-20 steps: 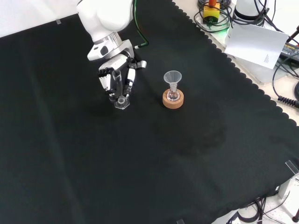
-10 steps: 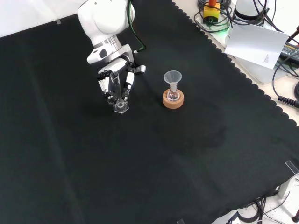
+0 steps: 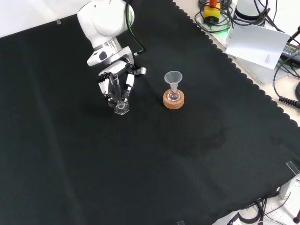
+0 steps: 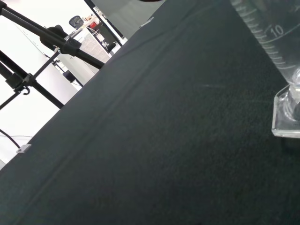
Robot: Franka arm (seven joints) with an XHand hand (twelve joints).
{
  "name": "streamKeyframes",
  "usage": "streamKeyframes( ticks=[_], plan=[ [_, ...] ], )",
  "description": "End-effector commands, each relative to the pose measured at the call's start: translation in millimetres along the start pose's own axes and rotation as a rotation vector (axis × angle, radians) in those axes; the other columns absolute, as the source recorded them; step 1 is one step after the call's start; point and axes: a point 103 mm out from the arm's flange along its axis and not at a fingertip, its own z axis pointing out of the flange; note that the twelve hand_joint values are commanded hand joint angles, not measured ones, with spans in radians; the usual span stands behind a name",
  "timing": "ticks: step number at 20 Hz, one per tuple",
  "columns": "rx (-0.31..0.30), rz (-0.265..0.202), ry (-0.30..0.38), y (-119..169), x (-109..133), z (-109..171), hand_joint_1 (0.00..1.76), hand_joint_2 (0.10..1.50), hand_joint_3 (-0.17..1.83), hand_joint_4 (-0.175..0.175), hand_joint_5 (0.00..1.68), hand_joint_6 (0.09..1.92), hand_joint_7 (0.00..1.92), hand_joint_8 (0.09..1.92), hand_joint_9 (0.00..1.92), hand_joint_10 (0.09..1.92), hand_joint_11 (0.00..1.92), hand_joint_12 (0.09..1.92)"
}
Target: Put the graduated cylinder back on the table.
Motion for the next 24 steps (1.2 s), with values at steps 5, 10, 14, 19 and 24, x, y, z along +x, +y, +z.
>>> streamKeyframes(
  ticks=[5,10,14,19,24],
  plan=[
    [0.02,0.007,0.034,-7,-3,-3,1.1,1.17,0.0,-0.104,0.88,1.16,1.15,0.18,1.36,0.09,1.16,0.85],
    [0.01,0.003,0.053,-13,-4,-9,1.05,1.13,-0.02,-0.058,0.83,0.9,0.91,0.48,1.29,0.09,1.02,0.97],
    [0.02,0.004,0.058,-15,-2,-15,0.98,1.11,-0.14,-0.059,0.73,0.68,0.77,0.56,1.19,0.09,0.86,1.07],
    [0.026,0.014,0.052,-16,0,-19,0.92,1.06,-0.17,-0.058,0.58,0.62,0.67,0.59,1.1,0.09,0.71,1.17],
    [0.011,0.031,0.035,-17,4,-34,0.89,1.04,-0.17,-0.062,0.45,0.51,0.53,0.6,0.98,0.09,0.59,1.24]
  ],
)
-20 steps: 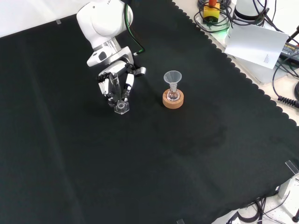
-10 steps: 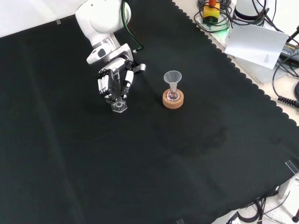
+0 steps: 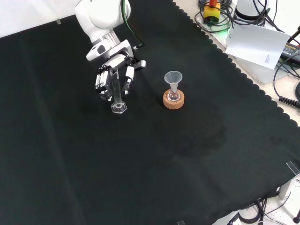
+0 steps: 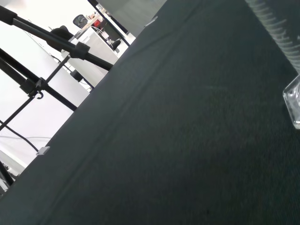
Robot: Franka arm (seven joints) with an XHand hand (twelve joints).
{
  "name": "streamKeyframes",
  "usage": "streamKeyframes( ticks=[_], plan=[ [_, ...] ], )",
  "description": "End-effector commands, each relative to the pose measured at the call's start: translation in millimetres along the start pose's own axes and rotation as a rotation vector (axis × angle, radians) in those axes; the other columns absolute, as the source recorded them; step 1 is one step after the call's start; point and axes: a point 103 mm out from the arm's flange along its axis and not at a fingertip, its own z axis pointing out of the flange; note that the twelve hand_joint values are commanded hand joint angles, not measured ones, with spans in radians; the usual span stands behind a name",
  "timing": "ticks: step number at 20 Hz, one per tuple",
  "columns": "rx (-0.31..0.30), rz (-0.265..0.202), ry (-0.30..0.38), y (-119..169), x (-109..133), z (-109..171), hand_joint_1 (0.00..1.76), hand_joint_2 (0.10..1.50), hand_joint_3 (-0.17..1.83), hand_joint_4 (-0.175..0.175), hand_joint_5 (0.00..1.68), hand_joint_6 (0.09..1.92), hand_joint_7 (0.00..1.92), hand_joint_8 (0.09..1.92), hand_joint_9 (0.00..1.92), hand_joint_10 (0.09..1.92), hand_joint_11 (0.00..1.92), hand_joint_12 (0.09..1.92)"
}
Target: Put the graduated cylinder back on the table.
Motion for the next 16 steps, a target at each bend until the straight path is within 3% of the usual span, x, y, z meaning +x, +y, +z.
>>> streamKeyframes(
  ticks=[1,7,16],
  plan=[
    [-0.009,0.024,-0.025,-3,6,-17,0.88,1.03,-0.17,-0.062,0.42,0.47,0.46,0.61,0.91,0.09,0.53,1.26],
    [-0.026,0.055,-0.103,-18,13,-45,0.81,0.99,-0.17,-0.066,0.33,0.2,0.17,0.64,0.66,0.09,0.26,1.36],
    [-0.125,0.079,-0.204,-47,41,-101,0.8,0.97,-0.17,-0.066,0.32,0.1,0.1,0.64,0.61,0.09,0.18,1.39]
  ],
)
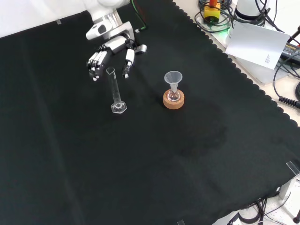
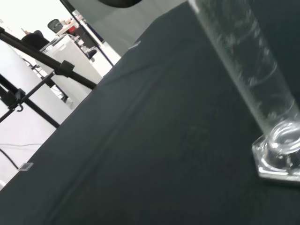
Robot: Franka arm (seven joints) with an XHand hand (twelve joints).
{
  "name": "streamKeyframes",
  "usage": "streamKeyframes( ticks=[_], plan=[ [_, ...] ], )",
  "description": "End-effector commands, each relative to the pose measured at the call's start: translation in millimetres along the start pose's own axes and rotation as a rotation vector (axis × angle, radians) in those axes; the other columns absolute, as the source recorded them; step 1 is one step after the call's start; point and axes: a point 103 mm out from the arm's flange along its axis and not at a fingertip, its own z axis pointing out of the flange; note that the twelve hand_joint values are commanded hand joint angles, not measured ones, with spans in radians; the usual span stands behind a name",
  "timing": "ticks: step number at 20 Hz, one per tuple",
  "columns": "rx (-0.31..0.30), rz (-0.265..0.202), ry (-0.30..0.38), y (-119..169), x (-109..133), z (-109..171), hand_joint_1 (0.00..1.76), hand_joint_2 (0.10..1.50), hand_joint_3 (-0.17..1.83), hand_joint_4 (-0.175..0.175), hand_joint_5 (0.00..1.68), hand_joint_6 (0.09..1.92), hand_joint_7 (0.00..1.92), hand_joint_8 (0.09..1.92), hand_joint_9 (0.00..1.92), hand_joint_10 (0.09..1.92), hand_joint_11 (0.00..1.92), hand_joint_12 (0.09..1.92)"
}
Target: Put the graduated cylinder back on the table.
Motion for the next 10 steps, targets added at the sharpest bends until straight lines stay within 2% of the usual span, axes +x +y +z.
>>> streamKeyframes(
  ticks=[1,10],
  plan=[
    [-0.085,0.034,-0.101,-27,16,-53,0.8,0.97,-0.17,-0.066,0.32,0.1,0.09,0.64,0.6,0.09,0.17,1.39],
    [-0.079,0.06,-0.208,-72,49,-99,0.79,0.97,-0.17,-0.066,0.32,0.09,0.08,0.65,0.58,0.09,0.15,1.39]
  ],
)
